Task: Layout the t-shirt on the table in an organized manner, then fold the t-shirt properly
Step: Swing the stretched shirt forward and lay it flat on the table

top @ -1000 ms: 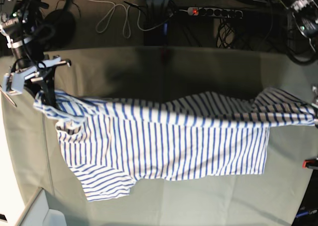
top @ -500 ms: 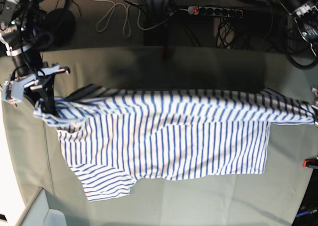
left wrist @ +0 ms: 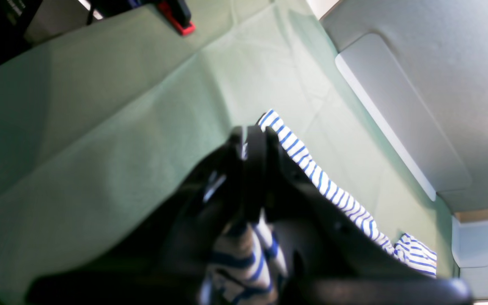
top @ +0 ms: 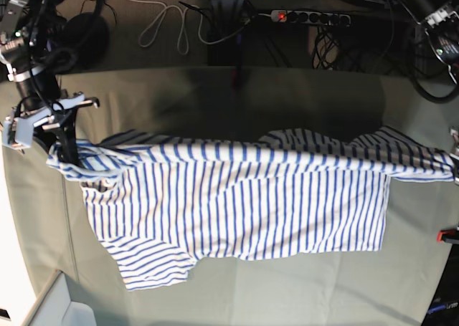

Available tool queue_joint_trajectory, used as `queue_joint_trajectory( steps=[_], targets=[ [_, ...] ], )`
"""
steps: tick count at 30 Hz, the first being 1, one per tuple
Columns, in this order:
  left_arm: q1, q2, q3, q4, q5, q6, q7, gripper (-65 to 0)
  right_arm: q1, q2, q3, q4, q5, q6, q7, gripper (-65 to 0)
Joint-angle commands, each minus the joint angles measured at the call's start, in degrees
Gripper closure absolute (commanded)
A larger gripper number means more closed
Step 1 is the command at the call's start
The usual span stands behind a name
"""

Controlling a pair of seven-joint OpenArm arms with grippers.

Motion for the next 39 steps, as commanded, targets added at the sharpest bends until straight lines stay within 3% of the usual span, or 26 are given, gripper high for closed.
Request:
queue_joint_trajectory(
  steps=[1, 7, 14, 27, 32, 35, 39],
  targets=[
    [-0.3, -1.2, -0.5, 2.0, -0.5, -0.3, -1.8, 0.0, 0.1, 0.4, 0.5, 1.5, 1.2, 0.4, 2.3, 0.0],
    [1.4, -1.2, -0.6, 10.0, -0.6, -0.3, -1.9, 0.0, 0.2, -1.1, 3.2, 4.3, 1.3, 0.4, 3.0, 0.0],
    [2.7, -1.2, -0.6, 18.2, -0.5, -0.3, -1.8, 0.0, 0.1, -2.1, 6.6, 5.4, 1.3, 0.4, 14.4, 0.0],
    [-1.1, -3.9, -0.6, 19.7, -1.5, -0.4, -2.0, 0.0, 1.4, -2.4, 9.0, 5.4, 1.4, 0.4, 30.6, 0.0],
    [-6.0, -5.5, -4.2, 19.6, -9.6, -0.4, -2.0, 0.0, 2.1, -2.6, 8.5, 5.4, 1.4, 0.2, 39.5, 0.0],
    [-9.0, -5.6, -6.2, 19.7, -10.9, -0.4, -1.7, 0.0, 4.7, -3.2, 9.0, 5.4, 1.5, 0.1, 41.4, 0.0],
    [-10.9, -8.5, -6.6, 19.4, -10.9, -0.4, -1.9, 0.0, 8.4, -3.1, 10.5, 5.5, 1.5, 0.1, 41.4, 0.0]
  ],
)
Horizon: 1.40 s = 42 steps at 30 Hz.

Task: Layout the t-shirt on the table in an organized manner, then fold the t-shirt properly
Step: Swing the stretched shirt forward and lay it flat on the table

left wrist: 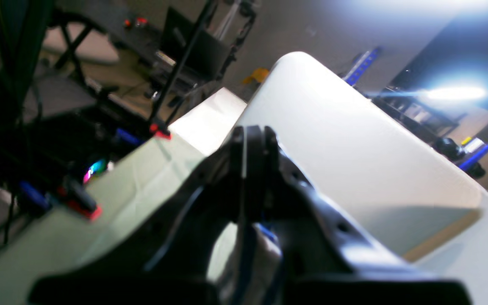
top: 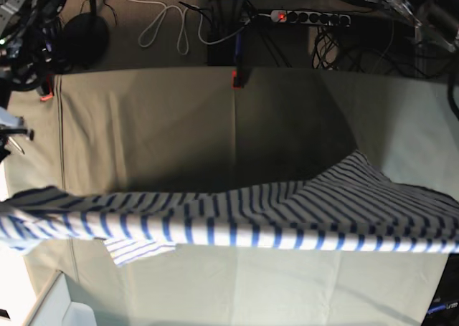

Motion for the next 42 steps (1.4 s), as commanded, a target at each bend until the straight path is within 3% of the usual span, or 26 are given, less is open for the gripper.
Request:
queue_joint_trajectory(
  steps=[1, 6, 8, 11, 16, 22, 29, 32, 35, 39, 42],
  targets=[
    [-1.4, -1.7, -0.4, 0.5, -0.4, 0.3, -2.6, 0.0, 2.2, 0.6, 0.4, 1.2, 1.7, 0.1, 2.3, 0.0],
    [-8.8, -2.3, 1.6, 0.5, -0.1, 0.3, -2.2, 0.0, 9.5, 0.5, -0.3, 1.2, 1.5, 0.1, 1.6, 0.0],
    [-10.3, -2.3, 1.8, 0.4, -0.1, 0.3, -2.1, 0.0, 12.0, 0.6, -1.2, 1.2, 1.5, 0.1, -1.6, 0.0],
    [-12.9, -2.0, 5.1, -1.4, 1.0, 0.3, -2.0, 0.0, 16.6, 0.6, -1.3, 0.4, 1.3, 0.1, -9.6, -0.6],
    [-16.4, 0.5, 14.2, -7.8, 10.3, 0.3, -2.6, 0.0, 24.0, 0.7, -1.2, -2.0, 1.3, 0.1, -27.6, -0.4],
    [-23.1, 4.9, 19.2, -22.3, 16.3, 0.3, -2.6, 0.0, 32.0, 4.6, -4.3, -14.9, 1.2, 0.1, -38.2, -0.3],
    [-31.4, 7.6, 22.1, -33.9, 22.2, 0.3, -2.6, 0.0, 38.5, 12.3, -12.2, -32.6, 1.1, 0.1, -41.3, -0.7],
    [-38.4, 8.0, 22.0, -48.6, 24.4, 0.3, -4.8, 0.0, 46.2, 12.6, -16.5, -44.3, 1.2, 0.1, -41.1, -0.7],
    [-41.8, 8.3, 22.1, -53.0, 24.9, 0.3, -9.1, 0.0, 51.9, 14.4, -17.3, -53.2, 1.3, 0.4, -41.1, -0.5],
    [-43.8, 8.2, 22.1, -55.2, 25.2, 0.3, -7.6, -0.1, 55.6, 15.7, -19.6, -57.0, 1.2, 0.2, -41.1, -1.0],
    [-46.3, 7.6, 22.1, -63.2, 25.1, 0.4, -10.5, -3.7, 60.6, 16.2, -23.2, -65.1, 1.2, 0.2, -41.1, -7.4]
  ],
)
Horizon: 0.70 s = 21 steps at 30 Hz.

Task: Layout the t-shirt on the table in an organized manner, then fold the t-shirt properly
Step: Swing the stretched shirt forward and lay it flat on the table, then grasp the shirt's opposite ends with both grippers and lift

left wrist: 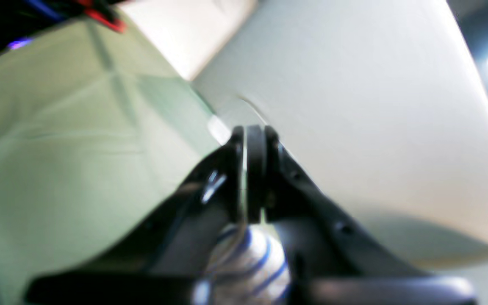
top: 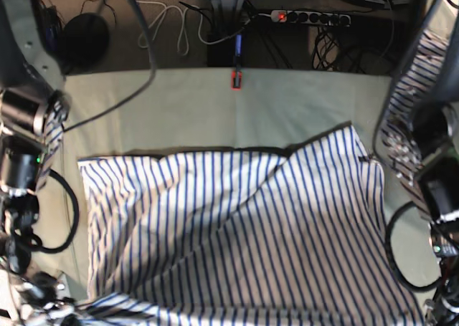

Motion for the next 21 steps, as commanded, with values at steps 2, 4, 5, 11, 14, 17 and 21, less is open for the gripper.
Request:
queue_joint_trajectory(
  steps=[2, 4, 5, 11, 14, 17, 21],
  targets=[
    [-3.0, 1.0, 1.2, -1.7, -1.5, -1.1, -1.2, -10.5, 5.1, 0.0, -2.2, -3.0, 1.6, 0.8, 1.7, -14.6],
    [-2.4, 0.7, 3.7, -1.0, -1.7, -1.1, -1.1, -19.8, 5.0, 1.0, -2.6, -3.4, 1.6, 1.0, 2.3, -22.3],
    [-1.7, 0.6, 4.4, -0.5, -1.7, -1.1, -1.5, -24.4, 3.8, 0.9, -2.6, -2.5, 1.6, 1.0, 2.4, -26.5],
    [-0.4, 0.8, 5.0, -1.8, -1.0, -1.1, -5.4, -39.7, 0.2, 1.0, -2.6, -2.2, 1.6, 0.7, 5.3, -39.1],
    [0.7, 1.0, 5.1, -1.0, -1.1, -1.1, -6.2, -41.7, -2.7, 1.3, -2.6, -0.9, 1.6, 0.7, 6.4, -41.5],
    [4.8, 0.8, 5.1, -0.2, -1.6, -1.1, -5.6, -41.7, -8.2, 2.4, -2.6, 2.3, 1.6, 0.7, 6.9, -42.3],
    [11.3, 0.8, 5.1, 2.3, -1.6, -1.1, -5.4, -41.7, -14.3, 3.0, -2.6, 2.8, 1.6, 0.7, 9.9, -42.0]
  ],
)
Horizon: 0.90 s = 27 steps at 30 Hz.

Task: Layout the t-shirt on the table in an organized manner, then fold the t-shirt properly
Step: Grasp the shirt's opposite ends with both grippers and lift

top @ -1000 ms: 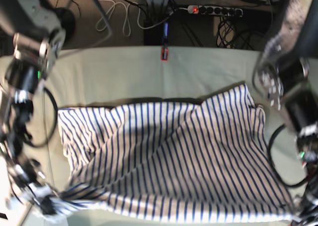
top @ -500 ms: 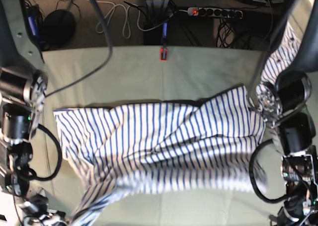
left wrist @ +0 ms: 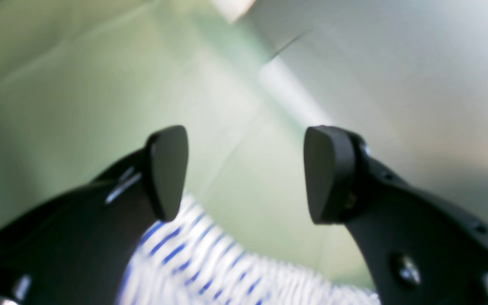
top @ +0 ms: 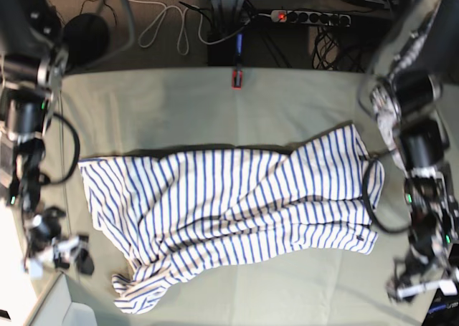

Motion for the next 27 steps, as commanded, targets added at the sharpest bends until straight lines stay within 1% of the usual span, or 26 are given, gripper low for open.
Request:
queue_joint_trajectory(
  steps=[1, 6, 10, 13, 15, 17, 21, 27],
  targets=[
    [-0.4, -0.2, 0.2, 2.1, -0.8, -1.2, -1.1, -41.7, 0.4, 0.4, -0.1, 1.1, 1.4, 0.6, 2.4, -42.0],
    [13.3, 0.0, 0.1, 11.5, -0.8, -1.2, -1.1, -41.7, -9.7, 0.7, 0.0, 1.6, 1.5, 0.6, 7.3, -42.0],
    [22.8, 1.2, 0.1, 16.6, -0.8, -1.2, -1.3, -41.7, -17.7, 0.3, 0.0, 5.7, 1.5, 0.6, 11.1, -41.9],
    [28.2, 1.2, 0.1, 18.1, -0.8, -1.3, -1.6, -41.7, -23.3, 0.1, 0.1, 9.5, 1.5, 0.6, 11.9, -41.9],
    [30.5, 1.3, 0.1, 18.1, -0.8, -1.3, -1.6, -41.7, -25.5, -0.5, 0.1, 9.9, 1.5, 0.6, 11.9, -41.9],
    [31.6, 1.6, 0.0, 17.6, -0.8, -1.3, -1.6, -41.7, -26.8, -0.7, 0.6, 9.8, 1.5, 0.6, 11.9, -42.0],
    [30.6, 1.6, 0.0, 11.6, -0.8, -1.3, -1.6, -41.7, -26.5, -1.8, 1.9, 6.9, 1.4, 0.6, 11.9, -42.2],
    [24.9, 2.8, 0.1, 2.6, -0.6, -1.3, -1.6, -41.7, -20.9, -1.9, 1.6, -2.3, 1.4, 0.7, 11.9, -41.9]
  ],
)
